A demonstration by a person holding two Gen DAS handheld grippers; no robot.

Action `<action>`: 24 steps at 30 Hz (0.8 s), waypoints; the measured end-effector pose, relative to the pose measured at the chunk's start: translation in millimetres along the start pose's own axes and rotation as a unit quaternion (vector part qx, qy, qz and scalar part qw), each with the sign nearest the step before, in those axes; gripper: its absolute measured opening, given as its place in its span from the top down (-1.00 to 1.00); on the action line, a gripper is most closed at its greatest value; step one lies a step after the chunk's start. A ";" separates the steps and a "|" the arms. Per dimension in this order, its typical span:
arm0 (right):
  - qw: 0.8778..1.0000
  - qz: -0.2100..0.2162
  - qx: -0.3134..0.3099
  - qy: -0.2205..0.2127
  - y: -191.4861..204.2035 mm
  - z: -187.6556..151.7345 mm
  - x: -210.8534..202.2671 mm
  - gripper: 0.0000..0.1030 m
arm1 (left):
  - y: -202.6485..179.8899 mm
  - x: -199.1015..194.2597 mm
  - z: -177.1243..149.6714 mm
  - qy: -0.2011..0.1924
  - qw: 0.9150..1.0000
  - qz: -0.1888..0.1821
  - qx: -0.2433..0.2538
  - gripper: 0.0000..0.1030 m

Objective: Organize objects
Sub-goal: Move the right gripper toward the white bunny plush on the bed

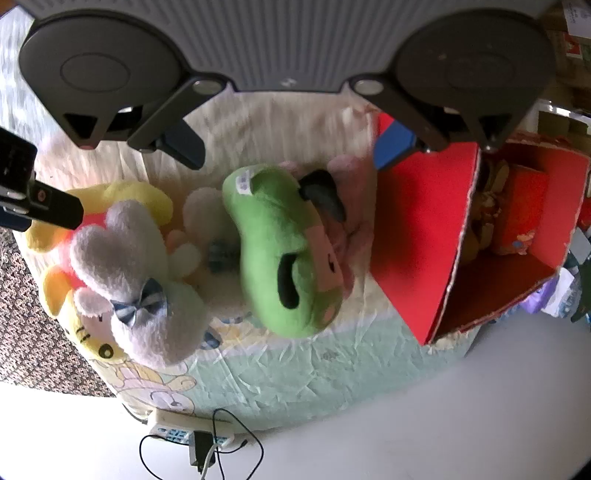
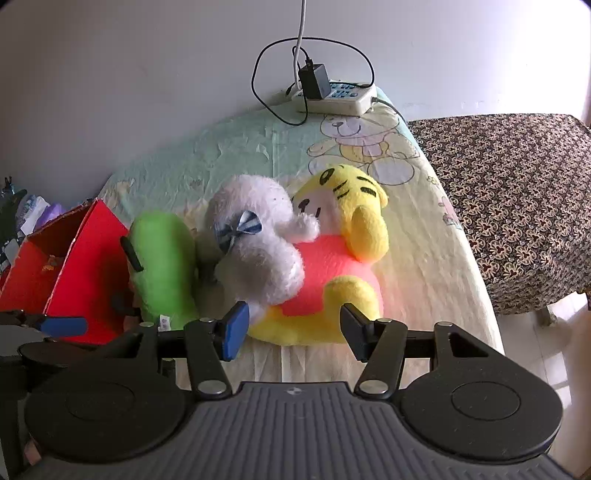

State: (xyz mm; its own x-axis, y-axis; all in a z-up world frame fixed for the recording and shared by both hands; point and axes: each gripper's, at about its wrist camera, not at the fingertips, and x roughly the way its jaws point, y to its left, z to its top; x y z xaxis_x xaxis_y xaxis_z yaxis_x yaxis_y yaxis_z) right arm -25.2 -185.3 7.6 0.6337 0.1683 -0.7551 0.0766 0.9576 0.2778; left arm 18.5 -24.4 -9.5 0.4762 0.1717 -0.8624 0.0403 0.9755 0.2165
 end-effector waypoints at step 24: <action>1.000 0.009 0.009 -0.006 -1.1 -4.8 -8.6 -0.14 | -0.3 -4.1 -7.8 -0.024 0.999 -0.042 -0.006 -0.91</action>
State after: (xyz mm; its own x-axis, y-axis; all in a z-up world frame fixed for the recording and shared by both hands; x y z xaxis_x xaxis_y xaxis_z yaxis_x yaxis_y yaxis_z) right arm -34.4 -186.7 10.9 0.6443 0.1819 -0.7429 0.0796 0.9501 0.3016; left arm 9.7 -24.3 -9.5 0.5125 0.0826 -0.8547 0.0720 0.9877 0.1386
